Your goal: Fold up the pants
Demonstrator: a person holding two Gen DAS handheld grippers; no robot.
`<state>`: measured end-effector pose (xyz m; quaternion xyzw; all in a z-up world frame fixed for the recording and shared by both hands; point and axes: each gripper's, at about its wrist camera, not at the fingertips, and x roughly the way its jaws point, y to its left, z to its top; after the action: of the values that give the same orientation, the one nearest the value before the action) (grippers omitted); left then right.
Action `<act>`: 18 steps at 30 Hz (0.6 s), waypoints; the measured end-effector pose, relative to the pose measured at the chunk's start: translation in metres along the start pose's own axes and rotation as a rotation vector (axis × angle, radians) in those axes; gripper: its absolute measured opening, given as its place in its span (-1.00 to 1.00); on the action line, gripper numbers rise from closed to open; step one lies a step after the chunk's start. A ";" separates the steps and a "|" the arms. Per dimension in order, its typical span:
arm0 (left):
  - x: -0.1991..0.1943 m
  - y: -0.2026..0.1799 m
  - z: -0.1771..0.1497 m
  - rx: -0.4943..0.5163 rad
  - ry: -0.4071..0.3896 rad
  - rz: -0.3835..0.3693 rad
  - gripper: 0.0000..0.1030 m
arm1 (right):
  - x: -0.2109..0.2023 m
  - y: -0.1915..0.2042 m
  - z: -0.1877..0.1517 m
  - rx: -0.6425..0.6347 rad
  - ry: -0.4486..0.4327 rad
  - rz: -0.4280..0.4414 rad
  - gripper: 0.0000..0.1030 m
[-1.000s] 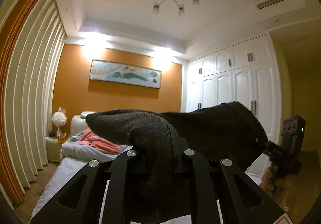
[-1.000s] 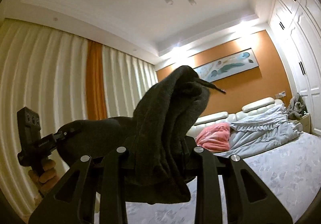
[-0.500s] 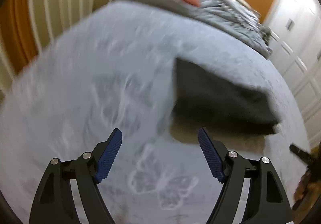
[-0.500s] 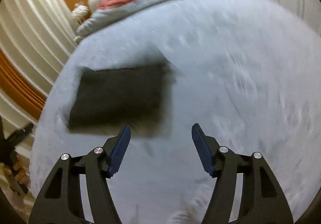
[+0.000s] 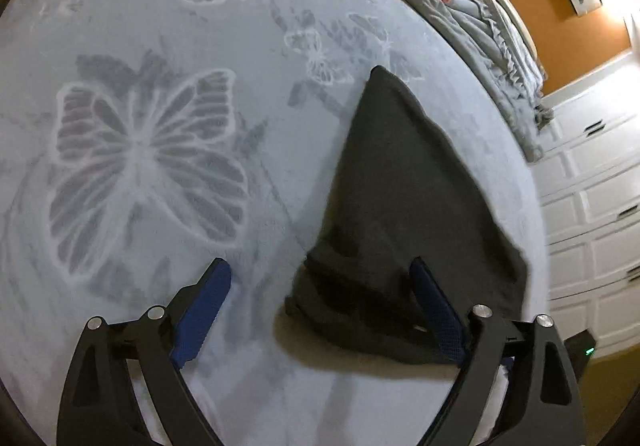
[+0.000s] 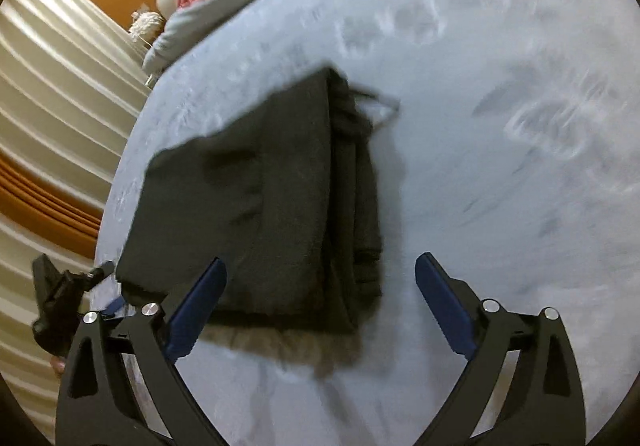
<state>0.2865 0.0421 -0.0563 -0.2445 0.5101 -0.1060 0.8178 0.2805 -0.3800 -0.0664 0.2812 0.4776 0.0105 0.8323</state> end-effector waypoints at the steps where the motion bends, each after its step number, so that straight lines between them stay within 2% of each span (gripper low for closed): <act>1: -0.001 -0.007 -0.003 0.052 -0.009 0.008 0.09 | 0.000 0.006 0.001 -0.040 0.007 0.020 -0.21; 2: 0.006 -0.013 -0.005 0.096 0.042 -0.016 -0.73 | -0.002 0.010 0.003 -0.055 0.026 0.046 -0.30; 3: 0.004 -0.017 -0.007 0.092 0.066 -0.018 -0.78 | -0.012 0.014 0.008 -0.050 0.027 0.075 -0.43; 4: -0.005 -0.019 -0.007 0.091 0.053 -0.035 -0.80 | -0.023 0.018 0.012 -0.056 0.017 0.108 -0.46; 6: -0.032 -0.024 -0.011 0.096 0.047 -0.090 -0.81 | -0.053 0.026 0.016 -0.082 -0.005 0.172 -0.47; 8: -0.045 -0.023 -0.020 0.099 0.063 -0.096 -0.79 | -0.067 0.026 0.014 -0.112 -0.025 0.162 -0.46; 9: -0.043 -0.022 -0.024 0.107 0.071 -0.074 -0.74 | -0.063 0.023 0.010 -0.144 -0.028 0.103 -0.30; 10: -0.034 -0.019 -0.032 0.129 0.094 -0.017 -0.72 | -0.052 0.017 0.003 -0.159 -0.013 0.024 -0.04; 11: -0.024 -0.015 -0.039 0.138 0.108 0.030 -0.63 | -0.039 0.007 -0.005 -0.157 0.012 -0.097 0.01; 12: -0.021 -0.012 -0.045 0.139 0.092 0.050 -0.48 | -0.035 -0.002 -0.010 -0.148 0.015 -0.144 0.15; 13: -0.025 -0.011 -0.047 0.135 0.067 0.057 -0.45 | -0.043 -0.007 -0.014 -0.120 -0.017 -0.112 0.13; 15: -0.043 -0.018 -0.046 0.122 0.034 0.079 -0.41 | -0.075 -0.004 -0.015 -0.096 -0.094 -0.147 -0.05; 16: -0.051 -0.020 -0.045 0.123 0.011 0.069 -0.39 | -0.095 0.005 -0.014 -0.122 -0.162 -0.145 -0.30; 17: -0.061 -0.023 -0.043 0.124 -0.029 0.061 -0.26 | -0.109 0.016 -0.013 -0.153 -0.206 -0.137 -0.48; 18: -0.070 -0.027 -0.042 0.127 -0.066 0.071 -0.09 | -0.119 0.031 -0.011 -0.191 -0.230 -0.134 -0.82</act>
<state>0.2190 0.0364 -0.0034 -0.1774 0.4835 -0.1010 0.8512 0.2146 -0.3833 0.0378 0.1678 0.3937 -0.0319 0.9033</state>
